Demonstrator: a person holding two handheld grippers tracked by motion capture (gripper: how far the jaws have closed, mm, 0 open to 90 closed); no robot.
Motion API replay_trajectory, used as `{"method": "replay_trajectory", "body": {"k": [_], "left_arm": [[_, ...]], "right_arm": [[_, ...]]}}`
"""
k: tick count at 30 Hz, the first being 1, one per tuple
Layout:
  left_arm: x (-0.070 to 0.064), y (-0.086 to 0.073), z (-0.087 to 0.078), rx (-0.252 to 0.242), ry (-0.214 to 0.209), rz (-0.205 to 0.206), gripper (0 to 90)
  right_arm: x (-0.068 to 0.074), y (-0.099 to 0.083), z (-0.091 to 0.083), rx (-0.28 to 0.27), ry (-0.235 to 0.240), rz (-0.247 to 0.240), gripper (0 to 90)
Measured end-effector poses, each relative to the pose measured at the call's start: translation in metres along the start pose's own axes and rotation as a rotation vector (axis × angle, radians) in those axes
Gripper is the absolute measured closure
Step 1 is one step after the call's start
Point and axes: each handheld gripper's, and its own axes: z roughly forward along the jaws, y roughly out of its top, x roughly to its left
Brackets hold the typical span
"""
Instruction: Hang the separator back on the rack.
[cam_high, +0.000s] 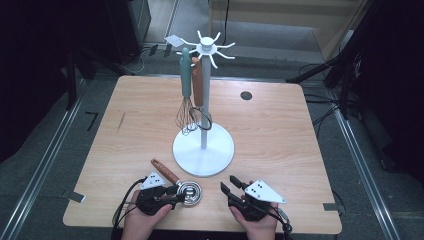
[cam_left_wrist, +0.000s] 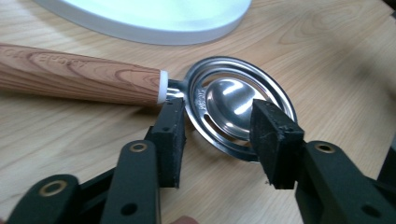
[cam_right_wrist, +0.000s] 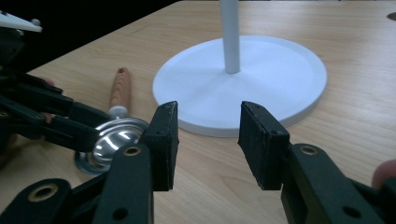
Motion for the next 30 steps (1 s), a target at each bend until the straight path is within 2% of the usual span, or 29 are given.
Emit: {"method": "replay_trajectory", "body": {"k": [6,9,11,13,15,17,19,21,24,27,30], "left_arm": [[-0.013,0.001,0.007,-0.006,-0.029,0.026,54.3],[-0.019,0.002,0.013,0.005,-0.050,0.034,54.8],[-0.024,0.002,0.015,0.010,-0.058,0.052,54.8],[-0.026,0.001,0.014,0.003,-0.065,0.069,55.5],[-0.024,0.002,0.007,-0.010,-0.061,0.090,58.6],[-0.016,0.004,-0.002,-0.035,-0.064,0.094,64.3],[-0.003,0.006,-0.013,-0.059,-0.051,0.074,71.2],[0.011,0.007,-0.021,-0.078,-0.031,0.048,75.1],[0.031,0.006,-0.029,-0.098,0.009,0.006,72.5],[0.051,0.004,-0.037,-0.123,0.045,-0.046,66.9],[0.065,0.002,-0.042,-0.138,0.087,-0.086,67.8]], "right_arm": [[0.010,-0.003,0.005,0.024,0.045,-0.010,63.3],[0.015,-0.005,0.012,0.054,0.058,-0.016,64.9],[0.016,-0.007,0.016,0.079,0.056,-0.004,68.0],[0.016,-0.009,0.020,0.113,0.063,-0.005,78.6],[0.018,-0.010,0.023,0.152,0.093,0.007,86.3],[0.020,-0.012,0.029,0.192,0.104,0.004,90.0],[0.022,-0.014,0.035,0.227,0.114,0.009,90.0],[0.024,-0.016,0.040,0.253,0.105,-0.006,90.0],[0.025,-0.017,0.043,0.279,0.093,-0.007,90.0],[0.025,-0.018,0.044,0.290,0.100,-0.006,90.0],[0.023,-0.019,0.042,0.298,0.098,-0.016,90.0]]}}
